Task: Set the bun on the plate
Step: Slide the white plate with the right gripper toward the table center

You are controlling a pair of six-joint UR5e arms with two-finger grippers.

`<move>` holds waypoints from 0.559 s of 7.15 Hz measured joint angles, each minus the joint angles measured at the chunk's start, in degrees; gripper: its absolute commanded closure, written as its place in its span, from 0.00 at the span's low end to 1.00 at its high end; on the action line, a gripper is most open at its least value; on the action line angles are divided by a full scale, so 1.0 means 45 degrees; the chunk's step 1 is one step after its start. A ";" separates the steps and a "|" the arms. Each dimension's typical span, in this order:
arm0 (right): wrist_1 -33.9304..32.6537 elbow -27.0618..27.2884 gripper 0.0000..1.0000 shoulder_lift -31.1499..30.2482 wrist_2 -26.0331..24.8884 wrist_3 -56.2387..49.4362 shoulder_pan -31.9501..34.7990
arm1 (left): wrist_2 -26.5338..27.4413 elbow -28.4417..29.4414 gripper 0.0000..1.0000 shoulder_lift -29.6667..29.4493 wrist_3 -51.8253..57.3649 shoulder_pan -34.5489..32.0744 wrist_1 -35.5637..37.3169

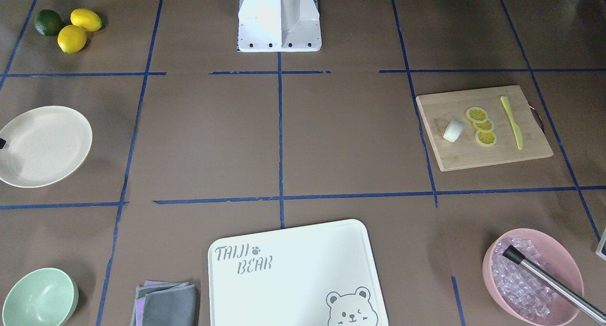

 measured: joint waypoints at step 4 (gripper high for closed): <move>-0.0089 0.0073 1.00 0.2563 -0.1434 0.4131 -0.2542 | 0.0000 -0.0031 0.00 0.0016 0.0000 -0.0007 0.0000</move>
